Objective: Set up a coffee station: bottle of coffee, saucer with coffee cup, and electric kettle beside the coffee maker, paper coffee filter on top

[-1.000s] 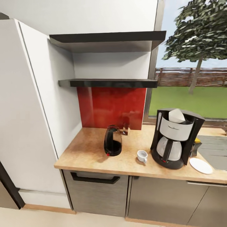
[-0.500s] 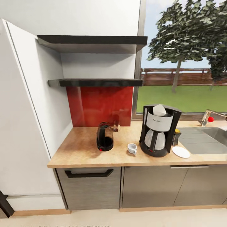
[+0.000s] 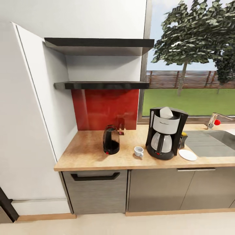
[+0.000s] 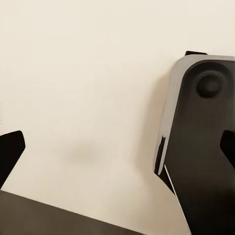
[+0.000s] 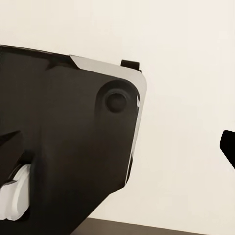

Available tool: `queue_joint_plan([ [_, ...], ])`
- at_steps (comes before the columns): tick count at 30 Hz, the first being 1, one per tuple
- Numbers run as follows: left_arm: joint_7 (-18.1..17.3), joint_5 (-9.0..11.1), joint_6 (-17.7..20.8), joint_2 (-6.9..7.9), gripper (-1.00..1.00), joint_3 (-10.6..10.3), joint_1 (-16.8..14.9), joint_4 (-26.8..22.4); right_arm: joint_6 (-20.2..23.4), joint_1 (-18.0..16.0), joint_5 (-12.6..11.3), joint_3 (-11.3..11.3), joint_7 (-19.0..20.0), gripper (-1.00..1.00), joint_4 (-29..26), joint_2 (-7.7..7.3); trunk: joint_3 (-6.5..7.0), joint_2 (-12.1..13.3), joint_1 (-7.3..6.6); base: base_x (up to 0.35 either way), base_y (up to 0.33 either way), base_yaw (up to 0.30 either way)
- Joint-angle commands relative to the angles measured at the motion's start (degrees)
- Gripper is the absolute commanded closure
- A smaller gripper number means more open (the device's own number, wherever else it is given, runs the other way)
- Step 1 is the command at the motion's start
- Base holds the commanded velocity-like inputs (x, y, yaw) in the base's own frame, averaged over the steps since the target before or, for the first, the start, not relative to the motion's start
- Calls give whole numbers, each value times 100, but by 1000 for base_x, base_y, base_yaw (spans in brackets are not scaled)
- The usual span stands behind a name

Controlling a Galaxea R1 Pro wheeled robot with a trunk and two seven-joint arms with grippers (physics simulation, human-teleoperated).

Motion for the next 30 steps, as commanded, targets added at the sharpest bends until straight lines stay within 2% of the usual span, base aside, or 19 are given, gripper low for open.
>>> queue_joint_plan([
  [1, -9, 35, -15, 0, -100, 21, 5, -9, 27, 2, 46, -11, 23, -100, -14, -1, 0, -2, 2, -1, 1, 0],
  [9, -13, 13, -22, 49, -100, 9, 1, -42, 28, 2, 42, -21, 31, -100, -18, 7, 9, -2, 2, 0, 0, -25],
  [10, -17, -35, -656, 133, -100, 6, -11, -368, 25, 2, 42, -22, 8, -100, -73, 8, 9, -2, 2, 0, 0, -4],
  [12, -17, -132, -1026, 160, -100, 6, -18, -581, 22, 2, 42, -22, 4, -100, -94, 8, 10, -2, 2, 0, 0, -2],
  [18, -17, -391, -1378, 142, -100, 6, -200, -1345, -16, 2, 42, -31, 1, -100, -127, 8, 10, -2, 2, 0, 0, 0],
  [21, -17, -604, -1496, 106, -100, 6, -311, -1791, -134, 2, 42, -31, 1, -100, -129, 8, 10, -2, 2, 0, 0, 0],
  [23, -17, -771, -1727, 58, -100, 8, -385, -2134, -246, 2, 42, -30, -4, -100, -130, 8, 10, -2, 2, 0, 0, 0],
  [27, -17, -886, -2267, -87, -100, 8, -475, -2692, -328, 2, 42, -30, -7, -100, -128, 8, 10, -2, 2, 0, 0, 0],
  [30, -17, -902, -2443, -183, -100, 7, -498, -2979, -346, 2, 42, -30, -8, -100, -128, 9, 10, -2, 2, 0, 0, 0],
])
